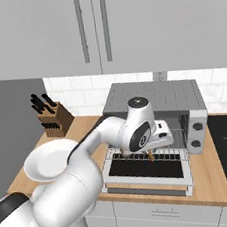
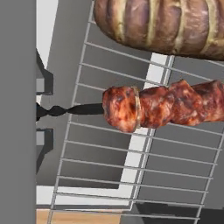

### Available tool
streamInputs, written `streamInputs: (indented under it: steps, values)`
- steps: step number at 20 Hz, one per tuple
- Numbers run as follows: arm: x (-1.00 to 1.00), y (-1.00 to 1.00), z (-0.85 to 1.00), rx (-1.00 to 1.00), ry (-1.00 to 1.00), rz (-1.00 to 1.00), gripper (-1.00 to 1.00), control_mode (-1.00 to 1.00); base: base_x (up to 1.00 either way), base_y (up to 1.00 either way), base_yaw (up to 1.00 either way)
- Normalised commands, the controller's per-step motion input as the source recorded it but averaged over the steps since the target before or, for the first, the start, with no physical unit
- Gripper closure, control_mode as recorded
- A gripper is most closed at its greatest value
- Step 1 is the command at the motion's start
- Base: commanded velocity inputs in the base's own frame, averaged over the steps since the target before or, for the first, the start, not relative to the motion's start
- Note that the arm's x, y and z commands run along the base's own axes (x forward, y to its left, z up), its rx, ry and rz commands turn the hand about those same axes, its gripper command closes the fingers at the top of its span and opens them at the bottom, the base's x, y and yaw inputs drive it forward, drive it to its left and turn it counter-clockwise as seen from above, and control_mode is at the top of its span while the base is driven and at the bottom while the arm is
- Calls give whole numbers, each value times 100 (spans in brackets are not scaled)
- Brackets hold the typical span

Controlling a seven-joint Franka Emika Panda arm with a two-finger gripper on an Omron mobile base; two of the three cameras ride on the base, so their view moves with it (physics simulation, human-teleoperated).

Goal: Pick up the kebab skewer and baguette bread, and place them inside the toaster oven. Close the toaster oven door and start by setting the timer.

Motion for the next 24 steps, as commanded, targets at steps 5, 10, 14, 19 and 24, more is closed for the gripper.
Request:
streamInputs:
  steps: [5,10,14,19,24]
  values:
    - [35,-21,-40,0,0,0,100,-100,0,0,0]
    - [25,-23,-29,0,0,0,100,-100,0,0,0]
    - [22,-14,-12,0,1,0,100,-100,0,0,0]
    - [12,-5,-5,0,5,0,100,-100,0,0,0]
    - [0,0,-22,0,1,0,100,-100,0,0,0]
